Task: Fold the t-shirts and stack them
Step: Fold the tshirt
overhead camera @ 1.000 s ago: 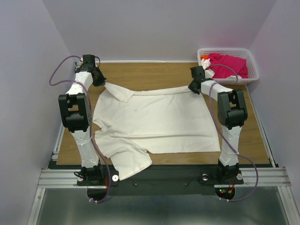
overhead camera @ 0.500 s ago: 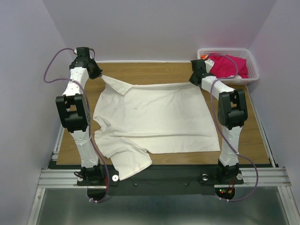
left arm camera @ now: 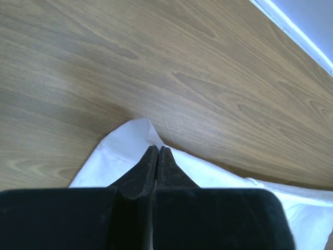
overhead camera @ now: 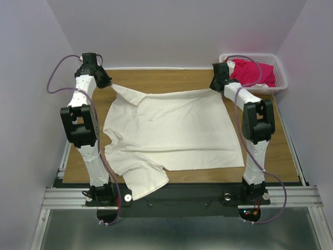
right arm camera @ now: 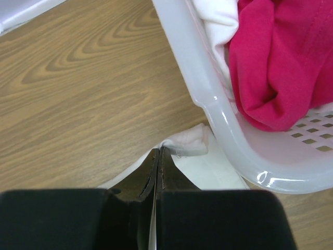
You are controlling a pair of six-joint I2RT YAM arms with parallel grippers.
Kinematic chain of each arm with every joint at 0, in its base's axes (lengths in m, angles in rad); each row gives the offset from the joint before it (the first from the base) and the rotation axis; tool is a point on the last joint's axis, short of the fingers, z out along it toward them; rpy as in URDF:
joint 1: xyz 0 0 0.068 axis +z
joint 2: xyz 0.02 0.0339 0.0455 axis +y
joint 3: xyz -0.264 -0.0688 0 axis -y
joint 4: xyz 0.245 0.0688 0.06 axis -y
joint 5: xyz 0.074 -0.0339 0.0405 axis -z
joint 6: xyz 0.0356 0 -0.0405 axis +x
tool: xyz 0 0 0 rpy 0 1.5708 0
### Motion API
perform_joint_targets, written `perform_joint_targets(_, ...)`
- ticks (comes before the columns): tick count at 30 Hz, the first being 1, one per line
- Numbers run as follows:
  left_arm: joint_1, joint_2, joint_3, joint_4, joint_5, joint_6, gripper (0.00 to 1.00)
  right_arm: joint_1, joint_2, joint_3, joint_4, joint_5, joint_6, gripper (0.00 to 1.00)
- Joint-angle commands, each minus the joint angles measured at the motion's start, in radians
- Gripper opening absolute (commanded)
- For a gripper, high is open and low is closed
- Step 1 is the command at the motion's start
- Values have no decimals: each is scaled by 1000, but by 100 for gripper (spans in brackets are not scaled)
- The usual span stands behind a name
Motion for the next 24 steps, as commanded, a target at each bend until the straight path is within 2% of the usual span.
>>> perform_joint_targets(1, 10, -118, -70, 2, 10, -40, 0, -3, -64, 1, 26, -36, -49, 1)
perform_joint_targets(13, 10, -322, -395, 54, 59, -81, 0, -2, -173, -137, 10, -62, -115, 1)
perform_joint_targets(24, 10, -500, -551, 55, 86, -78, 0, -3, -259, -229, -3, -46, -138, 1)
